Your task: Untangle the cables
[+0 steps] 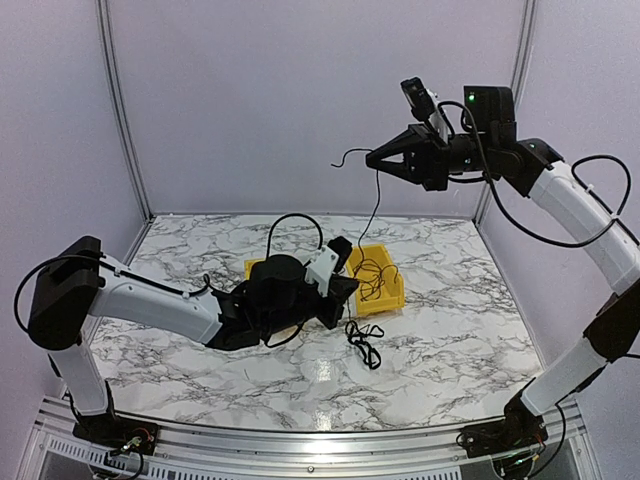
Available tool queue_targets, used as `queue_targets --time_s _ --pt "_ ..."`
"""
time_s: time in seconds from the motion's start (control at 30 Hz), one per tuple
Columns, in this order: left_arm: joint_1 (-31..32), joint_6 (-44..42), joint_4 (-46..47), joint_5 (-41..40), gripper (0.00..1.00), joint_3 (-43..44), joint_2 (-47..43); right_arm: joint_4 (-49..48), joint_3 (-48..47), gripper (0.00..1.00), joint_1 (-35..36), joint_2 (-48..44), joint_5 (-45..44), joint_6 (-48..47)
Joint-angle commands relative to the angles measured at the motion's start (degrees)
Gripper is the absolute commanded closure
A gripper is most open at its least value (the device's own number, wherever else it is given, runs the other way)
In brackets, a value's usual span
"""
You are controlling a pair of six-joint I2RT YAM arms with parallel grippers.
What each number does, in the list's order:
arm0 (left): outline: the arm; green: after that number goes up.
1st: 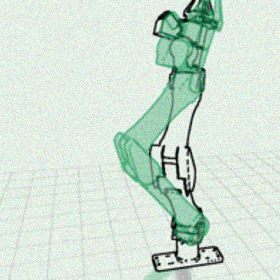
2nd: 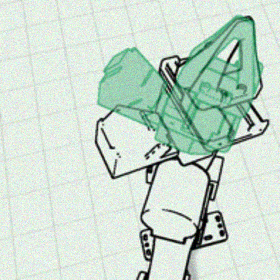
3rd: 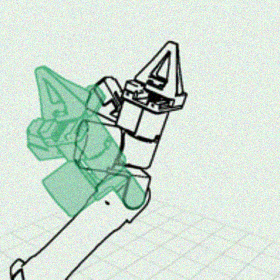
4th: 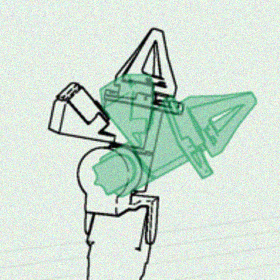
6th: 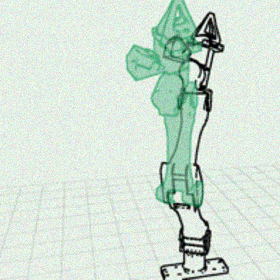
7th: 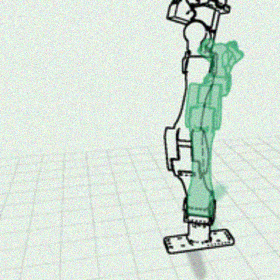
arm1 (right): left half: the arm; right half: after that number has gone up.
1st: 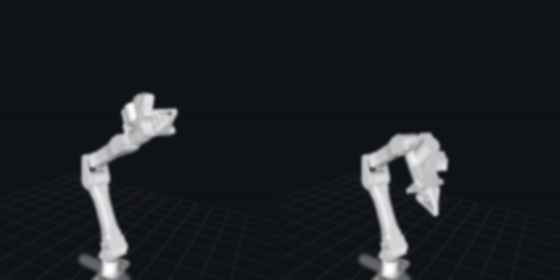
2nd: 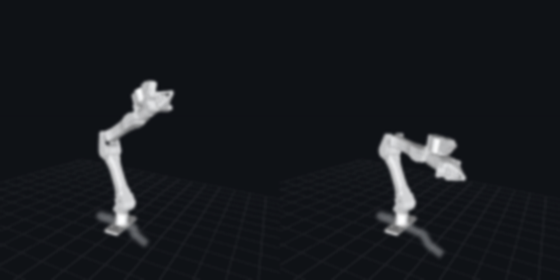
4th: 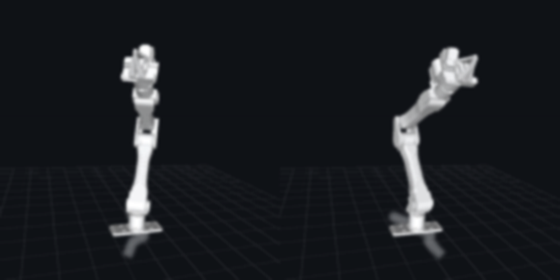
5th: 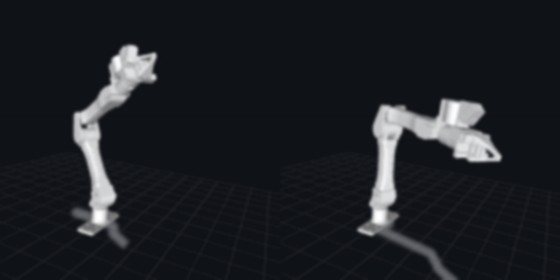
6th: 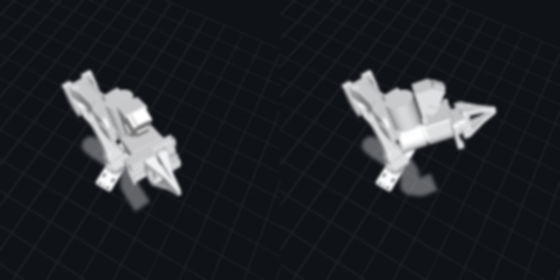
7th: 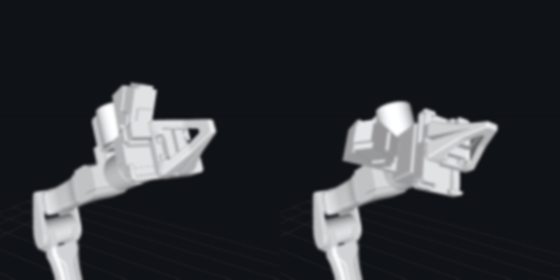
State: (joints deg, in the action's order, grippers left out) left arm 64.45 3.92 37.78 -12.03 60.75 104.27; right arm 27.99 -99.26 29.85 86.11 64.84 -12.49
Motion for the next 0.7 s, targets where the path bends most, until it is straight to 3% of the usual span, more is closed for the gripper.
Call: queue_targets --time_s 0.0,0.2,0.47,0.67 --pt "0.2 0.7 2.0 3.6 0.96 -1.4 -2.5 3.0 1.4 0.86 0.4 -0.8 -2.1 -4.7" --pt "0.1 7.2 6.5 1.5 1.00 -10.5 -9.6 11.2 16.0 0.58 0.3 -4.4 -13.6 -23.4" --pt "0.2 13.7 8.6 -2.9 1.00 -17.4 -17.7 2.5 37.4 0.54 3.5 -7.0 -23.7 -25.4" --pt "0.2 15.3 8.6 -5.1 1.00 -19.8 -19.8 -2.9 41.3 0.50 8.3 -2.8 -27.1 -24.0"
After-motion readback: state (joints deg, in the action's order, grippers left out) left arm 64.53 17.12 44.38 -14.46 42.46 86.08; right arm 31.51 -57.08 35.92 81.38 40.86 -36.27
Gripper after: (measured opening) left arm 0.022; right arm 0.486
